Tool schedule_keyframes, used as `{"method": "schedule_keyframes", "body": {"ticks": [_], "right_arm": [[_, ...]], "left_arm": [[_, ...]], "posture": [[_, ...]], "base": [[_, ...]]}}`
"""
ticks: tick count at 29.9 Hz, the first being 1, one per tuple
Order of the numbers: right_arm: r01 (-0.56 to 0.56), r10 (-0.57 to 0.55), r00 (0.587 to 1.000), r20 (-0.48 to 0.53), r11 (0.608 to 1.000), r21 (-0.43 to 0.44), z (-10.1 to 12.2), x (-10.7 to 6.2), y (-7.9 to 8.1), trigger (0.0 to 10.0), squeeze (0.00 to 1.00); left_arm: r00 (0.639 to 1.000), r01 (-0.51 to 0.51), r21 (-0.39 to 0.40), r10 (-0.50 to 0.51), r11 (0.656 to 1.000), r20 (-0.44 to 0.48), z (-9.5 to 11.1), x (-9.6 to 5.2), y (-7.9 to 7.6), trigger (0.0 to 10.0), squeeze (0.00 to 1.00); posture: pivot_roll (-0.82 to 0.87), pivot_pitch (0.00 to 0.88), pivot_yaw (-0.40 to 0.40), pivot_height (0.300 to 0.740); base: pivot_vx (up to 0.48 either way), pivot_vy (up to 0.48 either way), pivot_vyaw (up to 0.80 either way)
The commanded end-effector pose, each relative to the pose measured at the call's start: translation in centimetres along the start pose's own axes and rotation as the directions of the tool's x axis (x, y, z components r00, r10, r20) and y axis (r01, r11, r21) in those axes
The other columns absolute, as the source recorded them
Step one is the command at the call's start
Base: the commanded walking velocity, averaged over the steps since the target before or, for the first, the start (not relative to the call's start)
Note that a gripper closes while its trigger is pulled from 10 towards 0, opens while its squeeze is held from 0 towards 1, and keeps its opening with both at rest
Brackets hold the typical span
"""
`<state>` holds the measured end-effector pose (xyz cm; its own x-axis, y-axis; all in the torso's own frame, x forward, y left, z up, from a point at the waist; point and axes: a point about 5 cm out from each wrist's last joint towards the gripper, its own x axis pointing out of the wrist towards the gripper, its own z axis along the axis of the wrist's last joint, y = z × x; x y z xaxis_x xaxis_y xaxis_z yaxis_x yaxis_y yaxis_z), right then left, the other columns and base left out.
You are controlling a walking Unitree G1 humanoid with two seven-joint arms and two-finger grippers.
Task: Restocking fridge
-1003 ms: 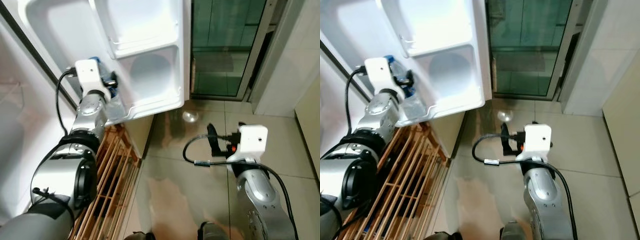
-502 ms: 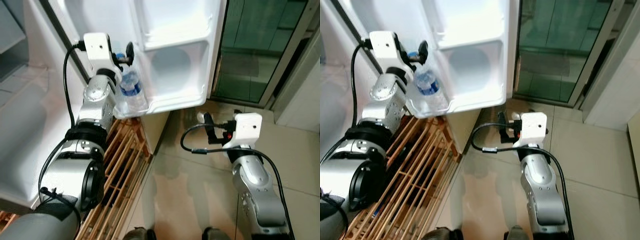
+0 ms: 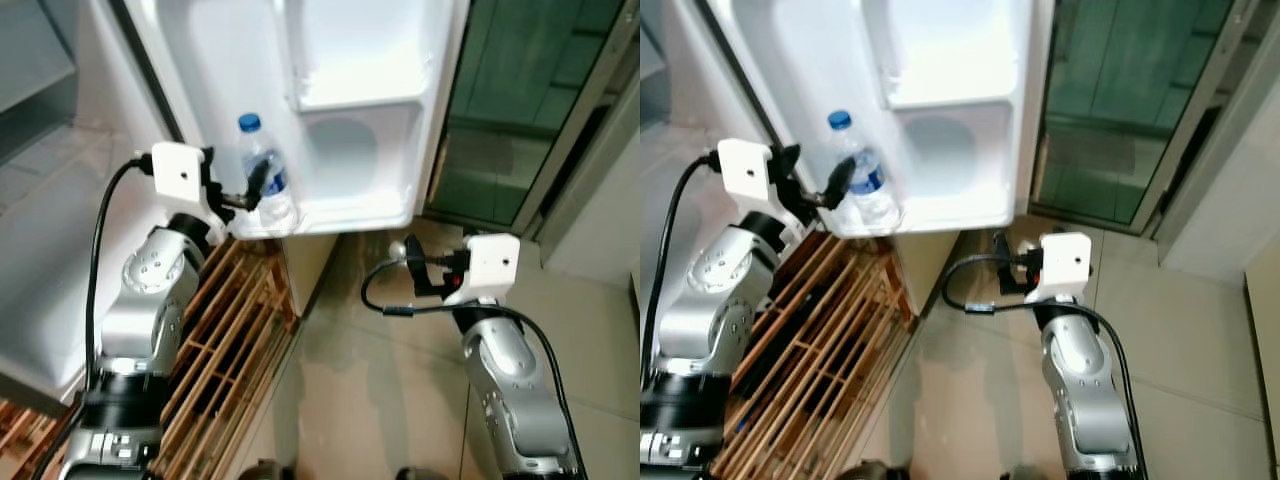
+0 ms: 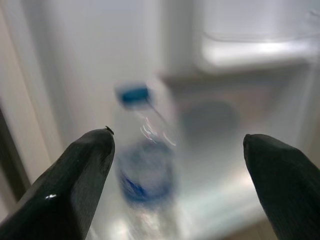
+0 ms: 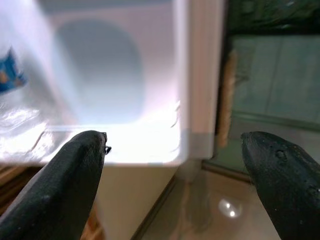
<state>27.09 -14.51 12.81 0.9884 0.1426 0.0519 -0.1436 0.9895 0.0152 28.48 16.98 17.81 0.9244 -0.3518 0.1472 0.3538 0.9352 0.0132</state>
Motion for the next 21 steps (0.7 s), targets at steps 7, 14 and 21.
{"method": "schedule_keyframes", "body": {"ticks": [7,14,21], "right_arm": [[0.069,-0.068,0.997,-0.024,0.996,0.057,-0.5,0.2,-1.8,10.0,0.00],[0.089,-0.088,0.996,-0.035,0.995,0.050,-0.8,0.7,-2.4,10.0,0.00],[0.101,-0.099,0.995,-0.031,0.994,0.051,-0.9,0.8,-2.4,10.0,0.00]], "left_arm": [[0.982,-0.135,-0.102,0.119,0.986,-0.146,-4.6,-5.0,-0.8,10.0,0.00],[0.989,-0.117,-0.067,0.111,0.991,-0.097,-3.6,-2.6,-1.3,10.0,0.00],[0.985,-0.133,-0.113,0.119,0.985,-0.126,-4.3,-1.4,-1.4,10.0,0.00]], "posture": [[-0.03,0.000,0.056,0.740],[-0.06,0.000,0.076,0.740],[-0.08,0.000,0.092,0.740]], "base": [[0.000,0.000,0.00],[0.000,-0.480,0.56],[0.000,-0.474,0.74]]}}
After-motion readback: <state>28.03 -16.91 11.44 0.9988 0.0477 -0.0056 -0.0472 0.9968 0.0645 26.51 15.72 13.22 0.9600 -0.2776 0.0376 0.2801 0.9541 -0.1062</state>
